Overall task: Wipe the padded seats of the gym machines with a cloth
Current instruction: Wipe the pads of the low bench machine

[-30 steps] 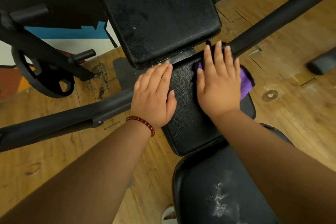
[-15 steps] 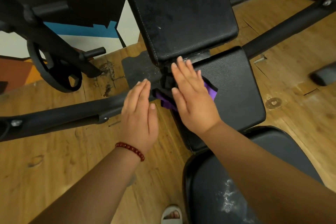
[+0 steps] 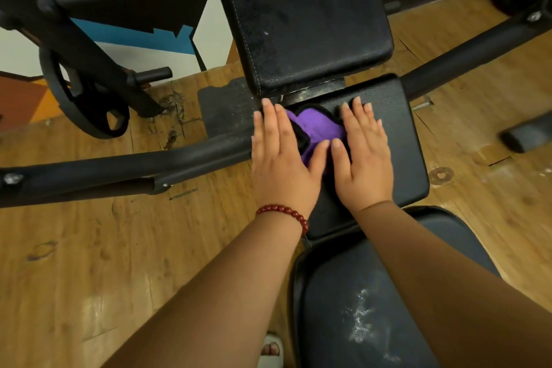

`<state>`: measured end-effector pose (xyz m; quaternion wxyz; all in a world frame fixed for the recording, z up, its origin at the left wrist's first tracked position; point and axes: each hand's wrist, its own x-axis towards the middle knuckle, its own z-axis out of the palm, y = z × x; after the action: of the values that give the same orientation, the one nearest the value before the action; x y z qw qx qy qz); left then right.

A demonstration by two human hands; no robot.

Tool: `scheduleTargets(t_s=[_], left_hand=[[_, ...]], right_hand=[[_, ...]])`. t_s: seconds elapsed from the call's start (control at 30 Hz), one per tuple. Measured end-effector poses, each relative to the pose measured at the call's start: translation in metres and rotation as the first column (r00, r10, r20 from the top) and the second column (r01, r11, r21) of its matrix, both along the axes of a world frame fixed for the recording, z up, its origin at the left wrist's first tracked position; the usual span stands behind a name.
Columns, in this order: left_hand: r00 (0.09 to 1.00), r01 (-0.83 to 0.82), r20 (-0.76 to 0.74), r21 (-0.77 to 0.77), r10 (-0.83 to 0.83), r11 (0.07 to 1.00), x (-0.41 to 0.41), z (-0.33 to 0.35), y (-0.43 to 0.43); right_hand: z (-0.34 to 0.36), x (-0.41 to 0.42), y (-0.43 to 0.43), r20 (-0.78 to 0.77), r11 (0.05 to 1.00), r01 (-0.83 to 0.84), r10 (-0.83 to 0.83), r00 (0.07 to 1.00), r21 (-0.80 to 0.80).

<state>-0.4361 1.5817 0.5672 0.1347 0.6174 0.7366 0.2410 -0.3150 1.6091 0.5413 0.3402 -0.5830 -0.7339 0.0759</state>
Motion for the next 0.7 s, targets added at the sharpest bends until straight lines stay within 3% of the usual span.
scheduleTargets(t_s=[0.13,0.23,0.33,0.43,0.57,0.7], left_hand=[[0.985,-0.070,0.161,0.018,0.067,0.997,-0.011,-0.001,0.001],[0.997,-0.059,0.050,0.118,0.053,0.991,-0.021,0.001,0.002],[0.988,0.085,-0.150,0.299,-0.041,0.950,-0.025,0.001,0.002],[0.962,0.179,-0.243,0.234,-0.121,0.956,-0.016,0.003,0.002],[0.995,-0.094,0.044,-0.020,0.095,0.995,-0.003,0.008,0.003],[0.868,-0.290,0.383,-0.125,0.316,0.949,0.000,0.010,0.015]], right_hand=[[-0.002,-0.002,0.001,0.041,1.000,0.011,-0.011,0.999,0.003],[-0.006,-0.002,0.001,0.068,1.000,0.023,-0.024,0.997,0.017],[-0.008,-0.003,0.002,0.078,0.999,0.029,-0.032,0.996,0.034],[-0.009,-0.003,0.002,0.088,0.998,0.035,-0.039,0.995,0.043],[-0.009,-0.003,0.002,0.094,0.998,0.037,-0.042,0.995,0.053],[-0.011,-0.004,0.003,0.117,0.996,0.040,-0.049,0.992,0.078]])
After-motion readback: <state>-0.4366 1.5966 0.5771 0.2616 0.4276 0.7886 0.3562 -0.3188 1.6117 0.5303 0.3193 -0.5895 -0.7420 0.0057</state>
